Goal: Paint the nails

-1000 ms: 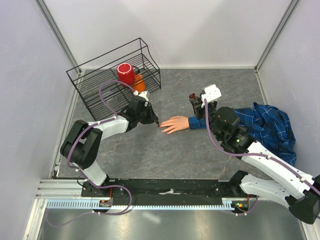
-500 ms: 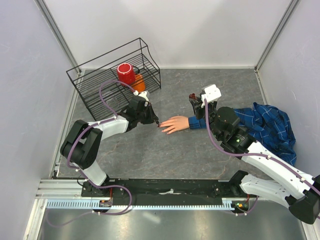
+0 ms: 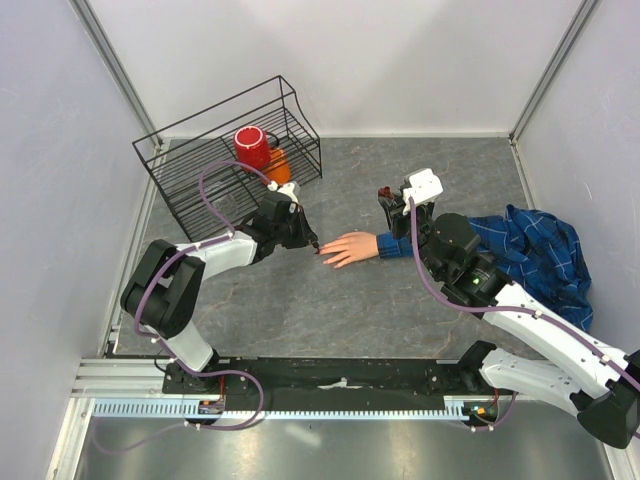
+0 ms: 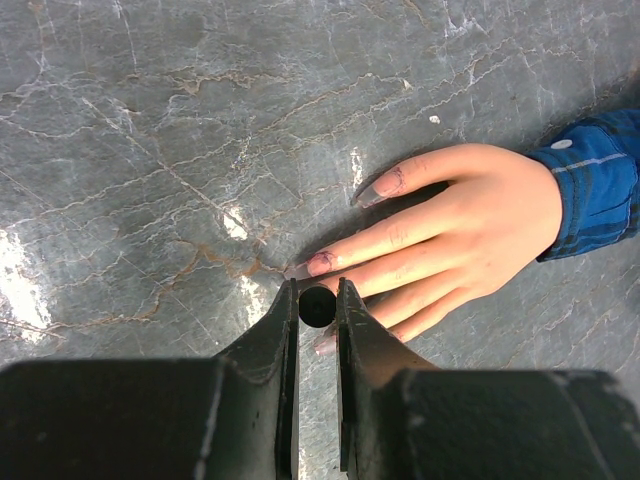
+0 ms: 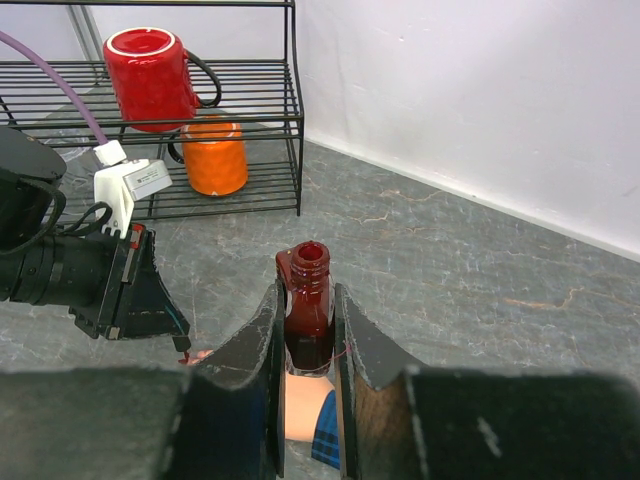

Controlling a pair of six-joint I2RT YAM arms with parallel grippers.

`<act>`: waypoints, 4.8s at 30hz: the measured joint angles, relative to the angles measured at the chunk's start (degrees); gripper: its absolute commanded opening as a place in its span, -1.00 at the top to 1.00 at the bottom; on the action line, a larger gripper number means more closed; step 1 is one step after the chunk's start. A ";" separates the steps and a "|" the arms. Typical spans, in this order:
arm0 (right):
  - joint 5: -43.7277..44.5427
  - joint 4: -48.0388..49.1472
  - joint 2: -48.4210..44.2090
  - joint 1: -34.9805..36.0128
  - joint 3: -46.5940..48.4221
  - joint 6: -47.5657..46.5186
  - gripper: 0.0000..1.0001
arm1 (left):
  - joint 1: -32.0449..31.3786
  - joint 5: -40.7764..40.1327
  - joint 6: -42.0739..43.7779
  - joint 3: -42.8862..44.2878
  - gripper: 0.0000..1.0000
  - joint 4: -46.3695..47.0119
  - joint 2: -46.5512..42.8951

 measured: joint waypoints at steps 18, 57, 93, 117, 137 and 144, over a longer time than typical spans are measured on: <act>-0.35 -0.02 0.00 -0.20 0.00 0.09 1.00 | 0.48 -0.07 -0.72 0.63 0.97 -0.02 0.00; -0.79 -0.02 0.44 -0.26 0.00 0.48 1.00 | 0.61 -1.49 -1.05 0.70 0.97 -1.79 0.17; -1.42 -0.02 0.70 -0.63 0.00 0.87 1.00 | 0.61 -2.82 -1.05 0.02 0.96 -2.12 -0.13; -1.66 -0.02 0.74 -0.66 0.00 1.05 1.00 | 0.61 -2.89 -1.05 -0.57 0.96 -2.23 -0.17; -2.40 -0.04 0.74 -0.70 0.00 1.11 1.00 | 0.61 -2.93 -1.03 -0.66 0.96 -2.21 -1.36; -2.54 -0.02 0.74 -0.76 0.00 1.27 1.00 | 0.61 -2.89 -1.03 -0.66 0.97 -2.21 -1.36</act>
